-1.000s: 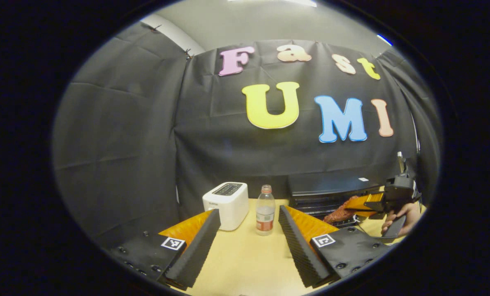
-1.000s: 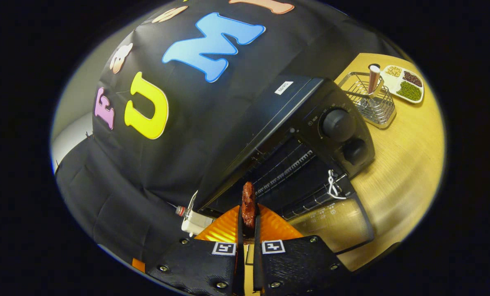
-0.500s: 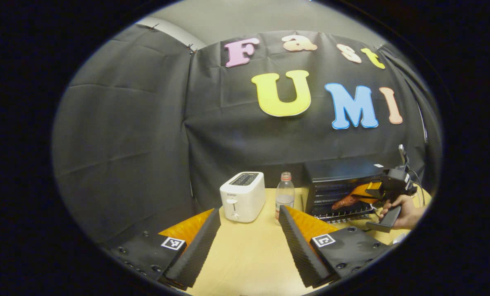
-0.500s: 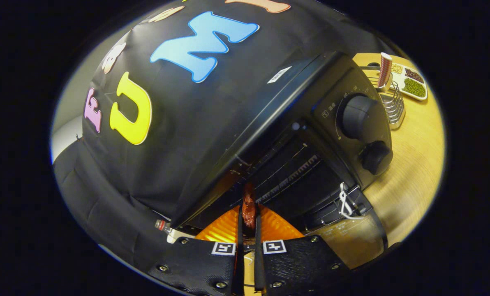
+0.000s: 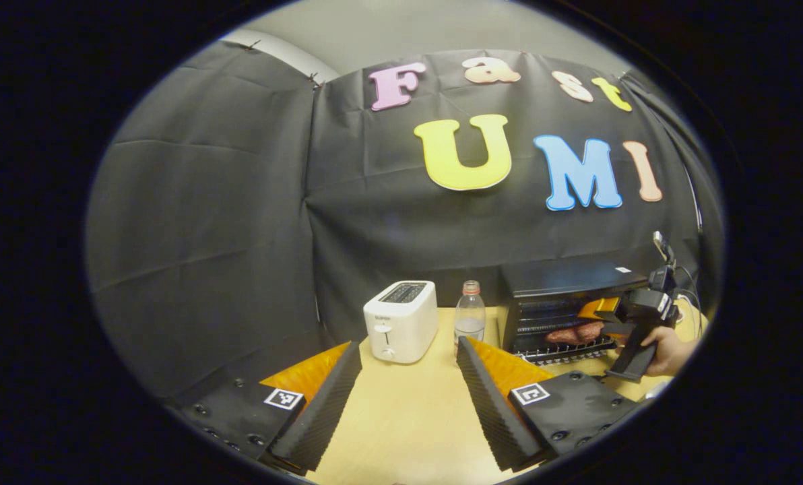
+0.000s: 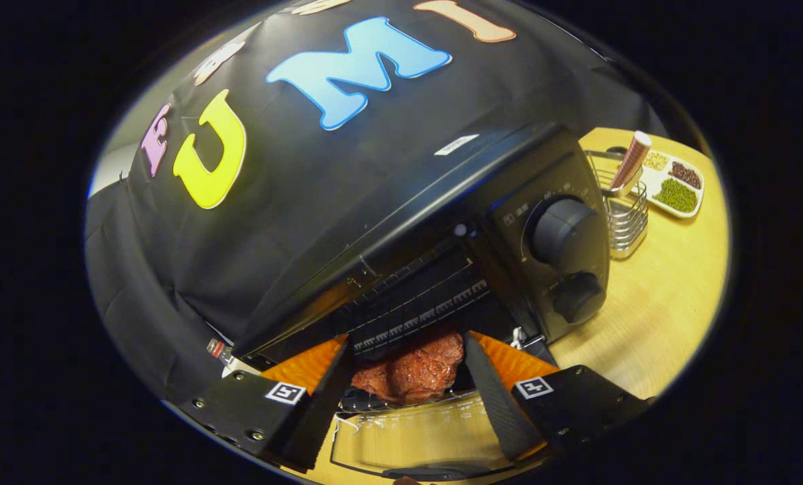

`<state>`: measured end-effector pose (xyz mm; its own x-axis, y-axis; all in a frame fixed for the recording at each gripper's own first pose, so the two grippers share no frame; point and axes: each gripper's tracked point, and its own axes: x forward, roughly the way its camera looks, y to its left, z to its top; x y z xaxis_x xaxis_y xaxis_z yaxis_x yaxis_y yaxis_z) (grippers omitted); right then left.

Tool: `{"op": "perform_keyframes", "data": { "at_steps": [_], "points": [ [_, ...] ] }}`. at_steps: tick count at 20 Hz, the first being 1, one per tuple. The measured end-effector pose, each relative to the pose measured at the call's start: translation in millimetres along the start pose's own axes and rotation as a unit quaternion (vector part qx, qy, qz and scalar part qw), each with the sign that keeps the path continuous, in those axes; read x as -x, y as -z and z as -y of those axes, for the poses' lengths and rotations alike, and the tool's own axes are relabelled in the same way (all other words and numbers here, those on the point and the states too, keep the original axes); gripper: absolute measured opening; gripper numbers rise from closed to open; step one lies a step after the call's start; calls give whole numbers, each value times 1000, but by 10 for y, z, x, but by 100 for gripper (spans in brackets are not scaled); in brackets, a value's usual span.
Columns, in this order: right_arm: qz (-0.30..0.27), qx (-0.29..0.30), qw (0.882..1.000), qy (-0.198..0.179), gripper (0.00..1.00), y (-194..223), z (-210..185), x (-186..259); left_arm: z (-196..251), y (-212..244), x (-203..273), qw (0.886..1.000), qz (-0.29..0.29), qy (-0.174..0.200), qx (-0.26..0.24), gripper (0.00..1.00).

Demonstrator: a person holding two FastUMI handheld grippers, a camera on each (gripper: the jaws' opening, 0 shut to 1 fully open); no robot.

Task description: Open the electric oven with the left hand, put the food in, and close the electric oven.

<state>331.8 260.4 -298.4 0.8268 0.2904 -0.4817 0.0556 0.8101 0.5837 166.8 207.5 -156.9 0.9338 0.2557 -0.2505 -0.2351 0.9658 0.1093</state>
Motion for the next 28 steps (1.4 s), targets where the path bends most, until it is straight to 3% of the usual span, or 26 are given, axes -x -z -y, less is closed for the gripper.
{"op": "perform_keyframes", "data": {
  "at_steps": [3, 6, 8, 10, 11, 12, 16, 21, 22, 28],
  "points": [
    [28, 43, 999, 1, 97, -182, -13, 180, 140, -12, 26, 1000, 0, 11, 7, 91],
    [40, 80, 996, -13, 97, -295, -95, 440, 329, 4, 52, 1000, 0, 28, 8, 100],
    [48, 106, 993, -20, 97, -362, -119, 662, 520, 42, 35, 999, -2, 49, 10, 100],
    [56, 136, 989, -26, 97, -425, -121, 894, 706, 112, 24, 998, -9, 68, 14, 91],
    [60, 153, 986, -30, 97, -454, -129, 1009, 807, 149, 26, 997, -14, 76, 18, 91],
    [65, 168, 983, -33, 97, -492, -129, 1128, 883, 174, 23, 996, -15, 82, 21, 100],
    [78, 204, 975, -38, 97, -611, -91, 1560, 1249, 281, 31, 993, -22, 114, 23, 100],
    [105, 246, 963, -33, 97, -722, -44, 2064, 1843, 632, 54, 981, -67, 179, 26, 100],
    [111, 252, 961, -30, 97, -740, -27, 2159, 1960, 741, 55, 978, -80, 192, 27, 95],
    [126, 279, 952, 2, 97, -784, 250, 2620, 2415, 1163, 23, 965, -135, 222, 32, 97]
  ]
}}
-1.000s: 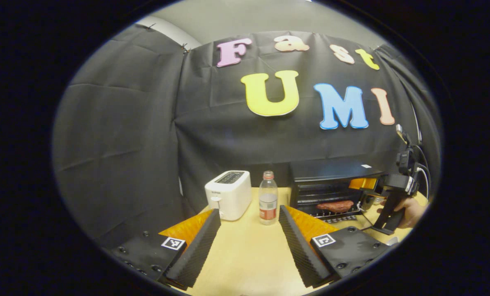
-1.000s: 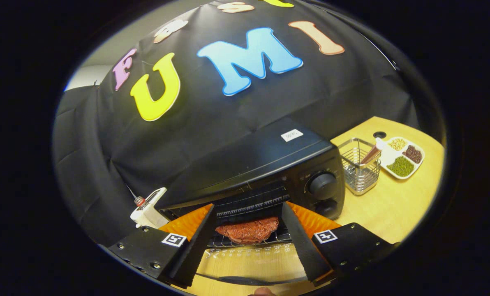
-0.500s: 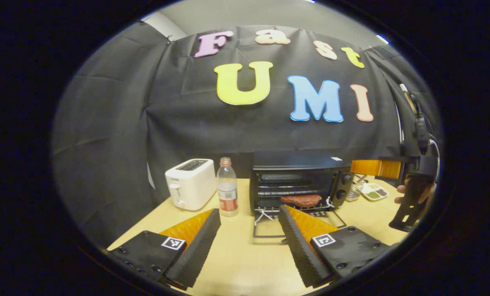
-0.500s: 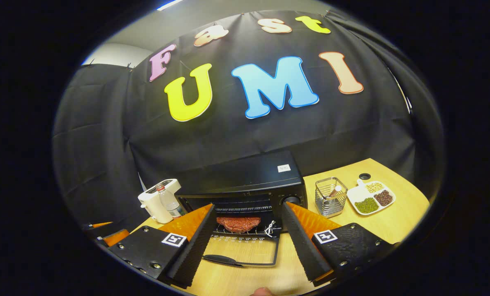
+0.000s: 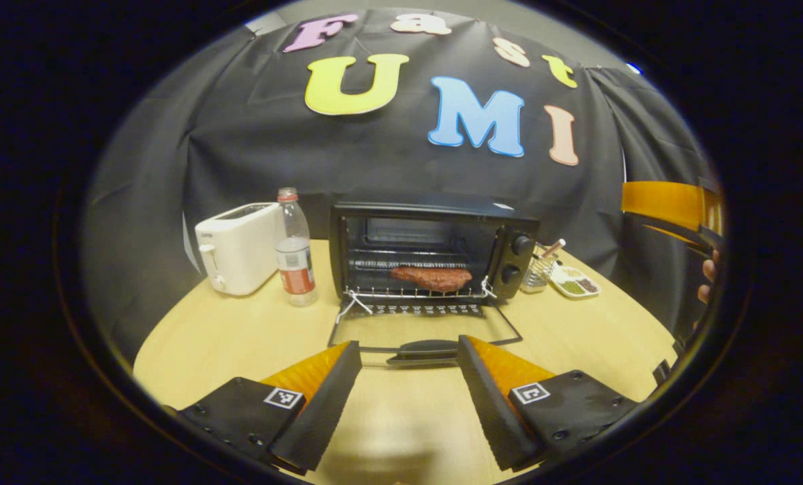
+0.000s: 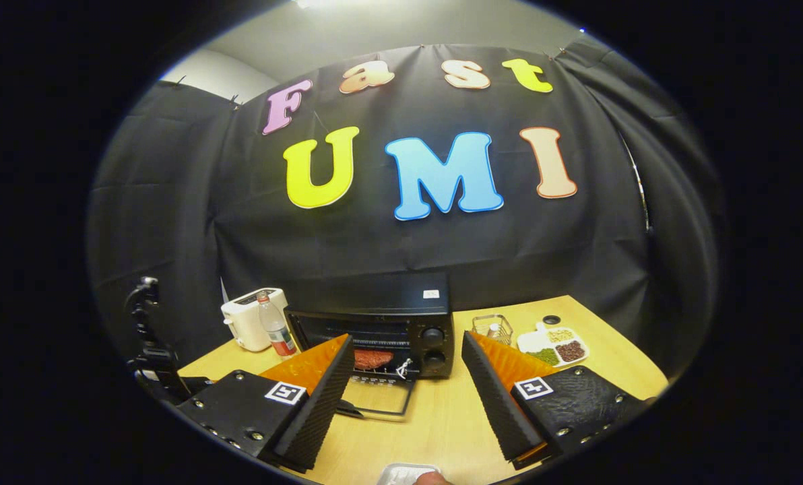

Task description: Open the electric oven with the left hand, put the food in, and close the electric oven.

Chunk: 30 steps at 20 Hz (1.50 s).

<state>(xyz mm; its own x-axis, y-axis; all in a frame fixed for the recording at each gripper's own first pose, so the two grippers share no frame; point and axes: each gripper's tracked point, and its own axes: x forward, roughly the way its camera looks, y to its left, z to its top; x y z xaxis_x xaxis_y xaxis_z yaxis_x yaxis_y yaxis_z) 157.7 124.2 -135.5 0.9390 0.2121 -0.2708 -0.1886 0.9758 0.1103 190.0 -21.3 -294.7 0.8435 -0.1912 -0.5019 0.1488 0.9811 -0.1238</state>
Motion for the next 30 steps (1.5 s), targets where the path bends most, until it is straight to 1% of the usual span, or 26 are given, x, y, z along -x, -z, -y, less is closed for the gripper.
{"op": "perform_keyframes", "data": {
  "at_steps": [4, 7, 8, 9, 10, 12, 14, 17, 18, 19, 20, 21, 22, 23, 24, 25, 26, 27, 30],
  "points": [
    [0, 2, 1000, 31, 97, 9, 247, 217, 160, 313, -241, 999, -52, 10, 4, 97],
    [-4, -1, 998, 55, 97, 38, 394, 326, 208, 566, -405, 995, -94, 10, 8, 97],
    [-5, -3, 998, 62, 97, 37, 432, 359, 220, 635, -436, 994, -105, 10, 12, 100],
    [-5, -3, 998, 68, 97, 48, 469, 392, 224, 677, -476, 993, -113, 10, 15, 100],
    [-8, -2, 997, 73, 97, 70, 500, 425, 229, 725, -523, 992, -122, 12, 18, 97],
    [-13, 1, 996, 83, 97, 122, 569, 489, 226, 809, -627, 991, -135, 11, 21, 97],
    [-22, 3, 996, 90, 97, 185, 632, 548, 199, 878, -709, 989, -146, 2, 21, 97],
    [-30, -2, 995, 98, 97, 211, 688, 593, 193, 853, -825, 990, -142, -7, 4, 100],
    [-32, -3, 995, 100, 97, 213, 692, 605, 193, 819, -866, 990, -140, -9, -8, 93],
    [-32, -2, 994, 100, 97, 216, 700, 609, 193, 813, -904, 990, -140, -11, -17, 98],
    [-31, 1, 994, 101, 97, 210, 701, 611, 193, 819, -892, 989, -142, -16, -22, 98],
    [-30, 2, 995, 100, 97, 202, 694, 599, 192, 821, -902, 990, -138, -18, -25, 95],
    [-28, 2, 995, 98, 97, 189, 678, 590, 187, 808, -912, 991, -133, -17, -24, 98],
    [-27, 2, 995, 96, 97, 181, 655, 580, 195, 800, -909, 991, -132, -17, -22, 97],
    [-26, 5, 995, 93, 97, 171, 632, 563, 189, 797, -898, 991, -132, -17, -22, 100],
    [-25, 8, 996, 90, 97, 164, 617, 559, 191, 764, -886, 991, -129, -17, -23, 97],
    [-23, 11, 996, 90, 97, 153, 612, 550, 191, 741, -872, 992, -125, -17, -25, 97],
    [-23, 13, 996, 89, 97, 157, 603, 539, 196, 700, -854, 992, -119, -16, -26, 100],
    [-30, 11, 996, 82, 97, 208, 538, 506, 203, 556, -767, 995, -99, -13, -14, 100]
  ]
}}
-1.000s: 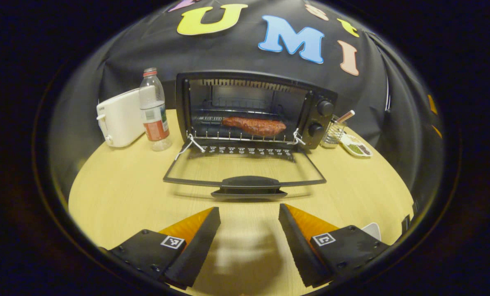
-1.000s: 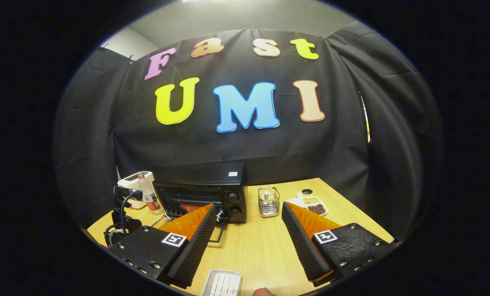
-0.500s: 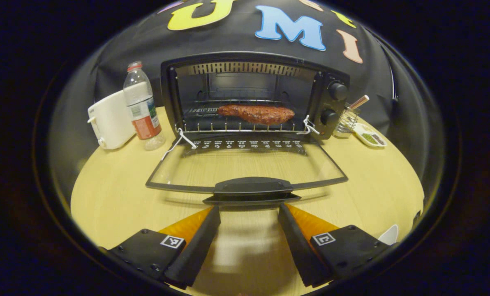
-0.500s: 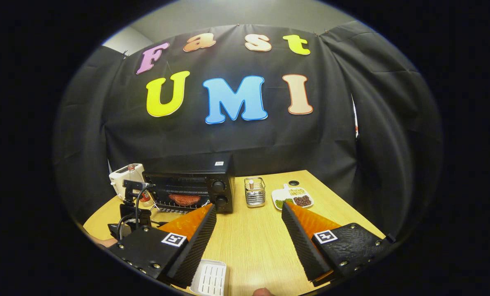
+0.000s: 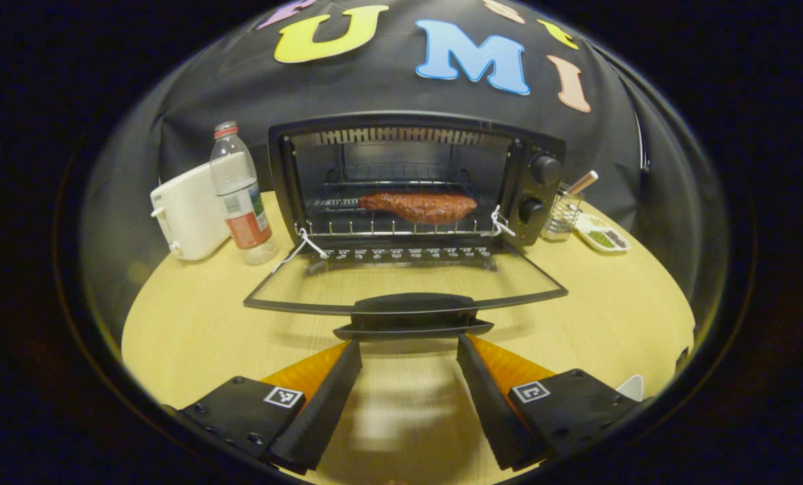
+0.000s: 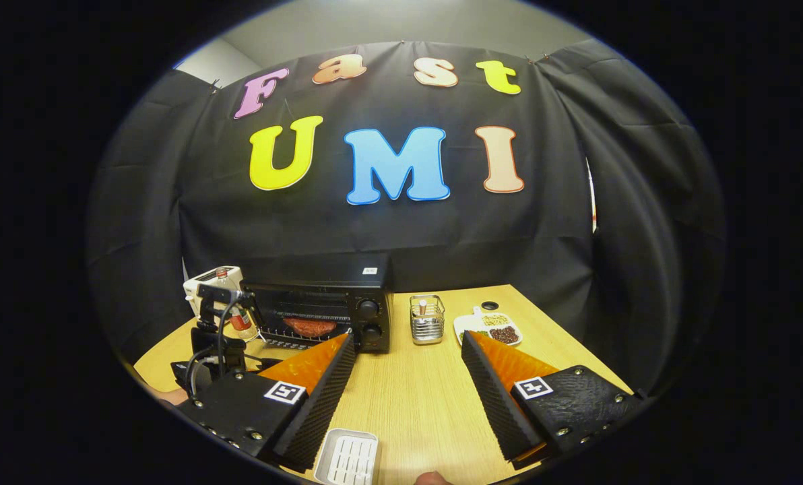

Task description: Open the electric oven with the left hand, put the food in, and close the electric oven.

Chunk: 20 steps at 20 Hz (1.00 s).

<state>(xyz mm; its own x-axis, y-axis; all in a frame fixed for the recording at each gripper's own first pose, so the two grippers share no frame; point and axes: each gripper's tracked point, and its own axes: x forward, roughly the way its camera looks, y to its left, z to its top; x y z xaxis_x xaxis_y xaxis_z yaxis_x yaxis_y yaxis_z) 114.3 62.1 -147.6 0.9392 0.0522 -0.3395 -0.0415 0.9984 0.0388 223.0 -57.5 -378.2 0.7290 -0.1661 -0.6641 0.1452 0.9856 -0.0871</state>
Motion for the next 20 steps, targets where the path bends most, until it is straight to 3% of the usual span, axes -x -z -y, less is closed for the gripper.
{"op": "perform_keyframes", "data": {
  "at_steps": [4, 11, 12, 20],
  "points": [
    [2, -4, 1000, -4, 97, -3, -39, -21, -4, -139, 88, 1000, 17, 3, 14, 97],
    [-4, -5, 1000, -3, 97, 41, -2, -25, 20, -465, 326, 997, 80, -2, -13, 97],
    [-5, -6, 1000, -2, 97, 35, -2, -22, -13, -605, 325, 996, 87, -2, -17, 100],
    [-7, 2, 1000, 5, 97, 63, 29, -7, -24, -1111, 154, 989, 138, -7, -49, 97]
  ]
}}
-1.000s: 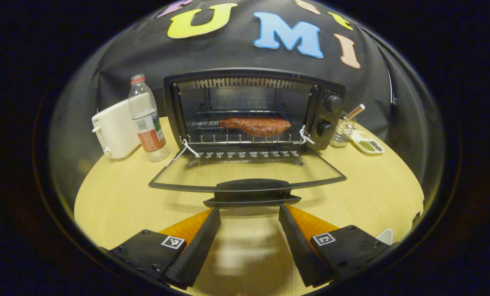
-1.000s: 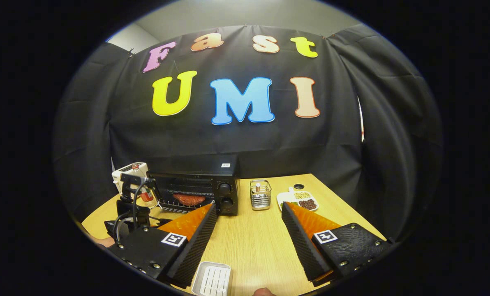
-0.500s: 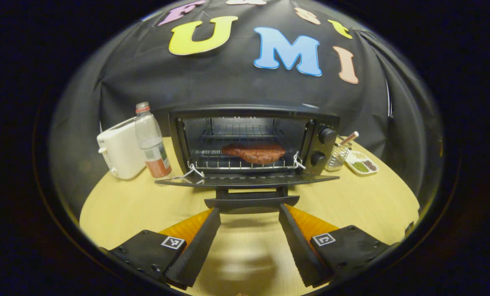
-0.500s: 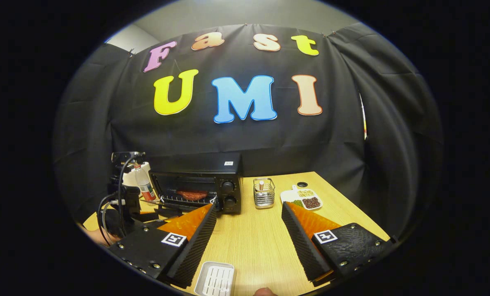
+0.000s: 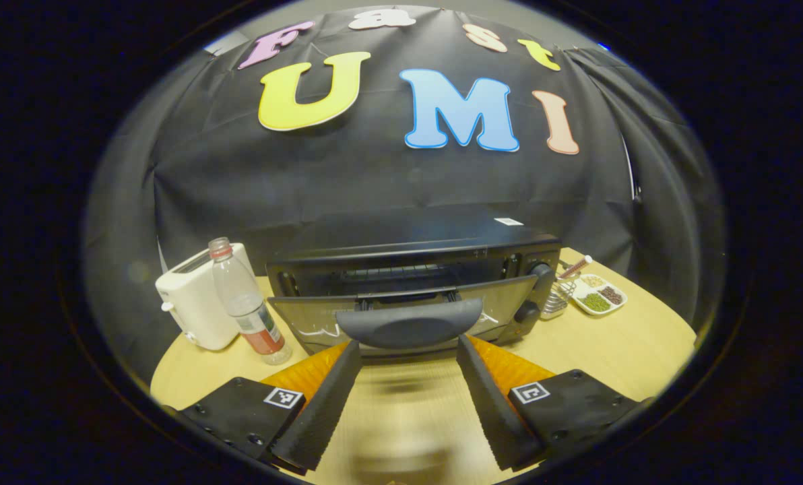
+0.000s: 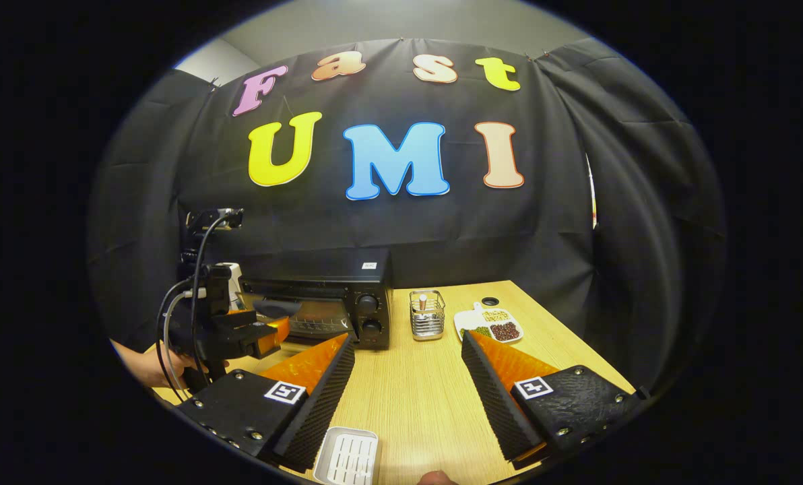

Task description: Open the electric oven with the left hand, put the food in, and close the electric oven.

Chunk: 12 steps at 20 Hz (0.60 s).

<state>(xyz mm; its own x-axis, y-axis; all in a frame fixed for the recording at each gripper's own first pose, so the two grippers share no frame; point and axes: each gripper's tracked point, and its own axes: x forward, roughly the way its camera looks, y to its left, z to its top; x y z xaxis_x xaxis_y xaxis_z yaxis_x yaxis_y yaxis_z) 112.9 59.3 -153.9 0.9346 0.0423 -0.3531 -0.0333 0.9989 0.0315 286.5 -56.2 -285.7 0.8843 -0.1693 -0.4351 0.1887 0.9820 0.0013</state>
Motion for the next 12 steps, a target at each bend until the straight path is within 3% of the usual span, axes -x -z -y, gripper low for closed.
{"op": "perform_keyframes", "data": {
  "at_steps": [6, 8, 11, 12],
  "points": [
    [12, 0, 1000, 1, 97, -9, 28, 94, 24, -424, 286, 997, 72, -1, 8, 100],
    [24, 3, 1000, 0, 97, -82, 78, 178, 70, -568, 495, 996, 89, -6, 9, 96],
    [52, 8, 998, -17, 97, -261, 128, 338, 171, -864, 978, 991, 132, -17, 23, 100],
    [58, 9, 998, -20, 97, -313, 168, 389, 205, -948, 1176, 988, 148, -21, 28, 96]
  ]
}}
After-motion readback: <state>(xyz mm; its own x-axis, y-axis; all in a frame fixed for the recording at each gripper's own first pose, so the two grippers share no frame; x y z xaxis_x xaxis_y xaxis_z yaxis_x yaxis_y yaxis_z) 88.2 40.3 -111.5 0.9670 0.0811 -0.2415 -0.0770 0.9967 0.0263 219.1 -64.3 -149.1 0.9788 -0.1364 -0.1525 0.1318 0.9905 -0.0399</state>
